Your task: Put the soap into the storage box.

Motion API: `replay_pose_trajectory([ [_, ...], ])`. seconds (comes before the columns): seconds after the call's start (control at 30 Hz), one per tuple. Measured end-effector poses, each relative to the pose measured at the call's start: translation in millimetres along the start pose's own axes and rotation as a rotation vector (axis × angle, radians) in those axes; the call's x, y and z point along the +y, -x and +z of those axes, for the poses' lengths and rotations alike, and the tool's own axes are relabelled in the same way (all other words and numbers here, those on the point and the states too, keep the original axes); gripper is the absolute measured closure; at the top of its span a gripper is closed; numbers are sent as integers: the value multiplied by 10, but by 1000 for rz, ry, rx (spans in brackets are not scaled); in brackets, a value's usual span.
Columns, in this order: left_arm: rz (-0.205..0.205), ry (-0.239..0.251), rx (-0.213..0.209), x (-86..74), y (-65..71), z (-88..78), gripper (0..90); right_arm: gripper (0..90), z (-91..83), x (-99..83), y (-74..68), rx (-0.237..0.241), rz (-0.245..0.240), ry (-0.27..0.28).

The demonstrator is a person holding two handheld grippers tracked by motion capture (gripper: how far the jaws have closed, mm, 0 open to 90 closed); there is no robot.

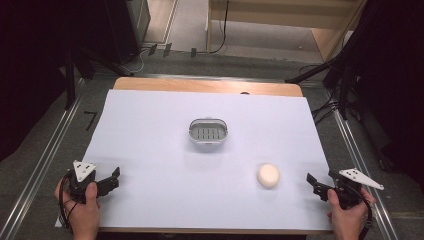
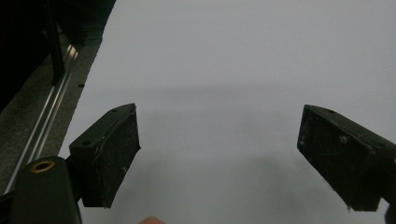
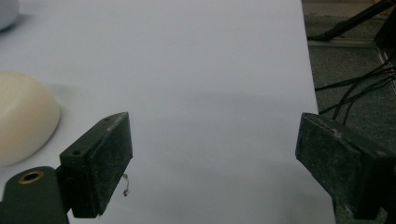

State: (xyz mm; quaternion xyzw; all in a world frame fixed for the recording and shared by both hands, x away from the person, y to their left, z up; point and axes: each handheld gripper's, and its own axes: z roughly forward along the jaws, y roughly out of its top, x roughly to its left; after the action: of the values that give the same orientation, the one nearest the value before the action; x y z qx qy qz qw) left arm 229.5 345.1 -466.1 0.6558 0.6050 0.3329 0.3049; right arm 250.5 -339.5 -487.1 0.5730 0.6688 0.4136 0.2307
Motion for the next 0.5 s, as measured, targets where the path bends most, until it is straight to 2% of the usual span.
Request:
replay_pose_trajectory([
  [0.07, 1, 1, -1, 0, 0, 3, 139, 113, 10, 8, -8, -1, -2, -13],
  [0.1, 2, 2, -1, -1, 4, 3, 139, 112, 43, 35, -29, -18, -6, -54],
  [0.13, 4, 2, 1, -1, 6, 0, 139, 112, 52, 41, -41, -19, -9, -61],
  [0.23, 3, 0, -1, -1, 5, 4, 139, 130, 64, 59, -97, -4, -30, -85],
  [0.33, 6, 1, 2, -1, 8, 2, 139, 132, 59, 85, -195, -6, -78, -108],
  [0.5, 9, 0, 2, -1, 10, 2, 139, 156, 41, 147, -280, 11, -73, -123],
])
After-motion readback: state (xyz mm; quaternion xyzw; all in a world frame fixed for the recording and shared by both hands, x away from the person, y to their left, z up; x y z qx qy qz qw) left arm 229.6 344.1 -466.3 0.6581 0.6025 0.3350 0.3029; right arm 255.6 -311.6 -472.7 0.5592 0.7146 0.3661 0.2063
